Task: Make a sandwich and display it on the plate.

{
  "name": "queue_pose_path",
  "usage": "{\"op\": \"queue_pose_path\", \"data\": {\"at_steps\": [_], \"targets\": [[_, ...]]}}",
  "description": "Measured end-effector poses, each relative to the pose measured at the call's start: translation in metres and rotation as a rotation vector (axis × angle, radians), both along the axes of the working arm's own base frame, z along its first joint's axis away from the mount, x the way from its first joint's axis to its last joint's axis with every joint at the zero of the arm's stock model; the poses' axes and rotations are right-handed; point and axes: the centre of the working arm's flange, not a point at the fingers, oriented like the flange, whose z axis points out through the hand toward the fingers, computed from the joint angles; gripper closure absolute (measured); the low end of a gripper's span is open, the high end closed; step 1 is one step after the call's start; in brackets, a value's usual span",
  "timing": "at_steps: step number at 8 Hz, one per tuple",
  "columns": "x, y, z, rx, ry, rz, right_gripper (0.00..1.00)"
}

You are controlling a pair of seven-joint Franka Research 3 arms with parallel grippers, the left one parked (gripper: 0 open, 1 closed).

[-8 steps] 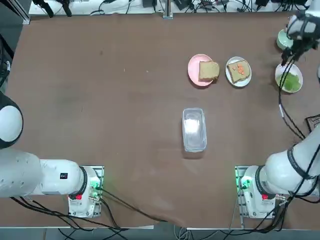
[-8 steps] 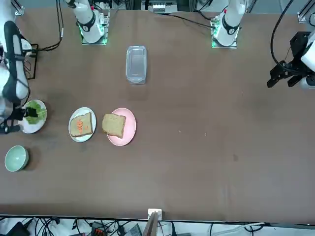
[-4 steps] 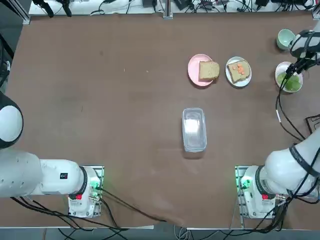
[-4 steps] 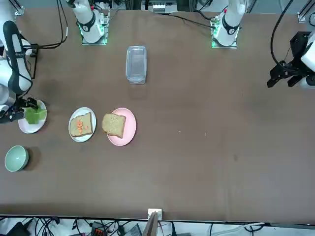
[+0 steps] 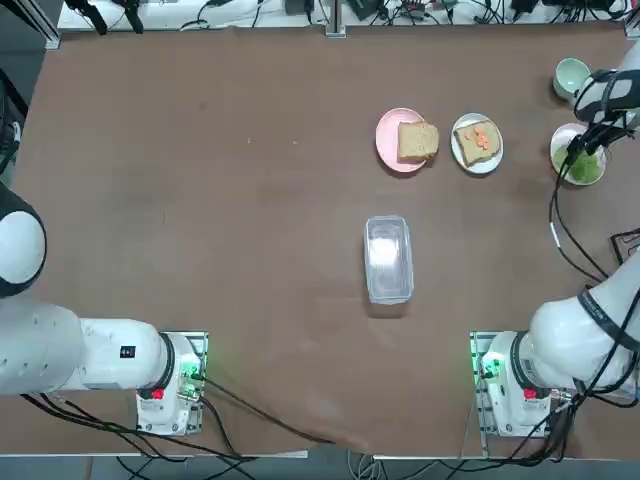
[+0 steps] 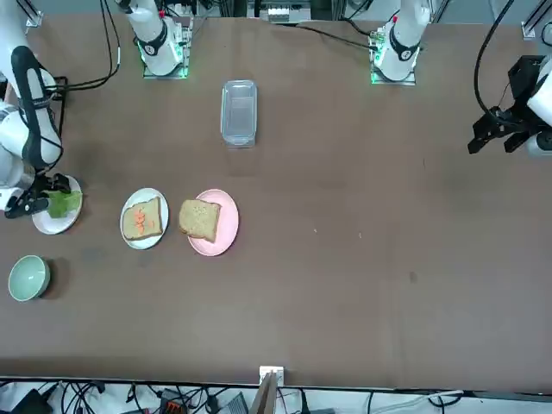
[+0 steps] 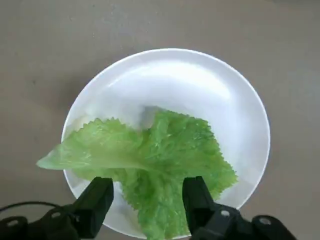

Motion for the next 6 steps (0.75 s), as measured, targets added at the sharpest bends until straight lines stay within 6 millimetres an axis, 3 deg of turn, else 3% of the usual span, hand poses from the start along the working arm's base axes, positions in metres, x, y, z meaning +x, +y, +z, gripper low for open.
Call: {"op": "queue_pose_path", "data": {"at_steps": [6], "targets": [[-0.009,-0.012,-0.008,0.006,0.015,0.002,0.23]]}}
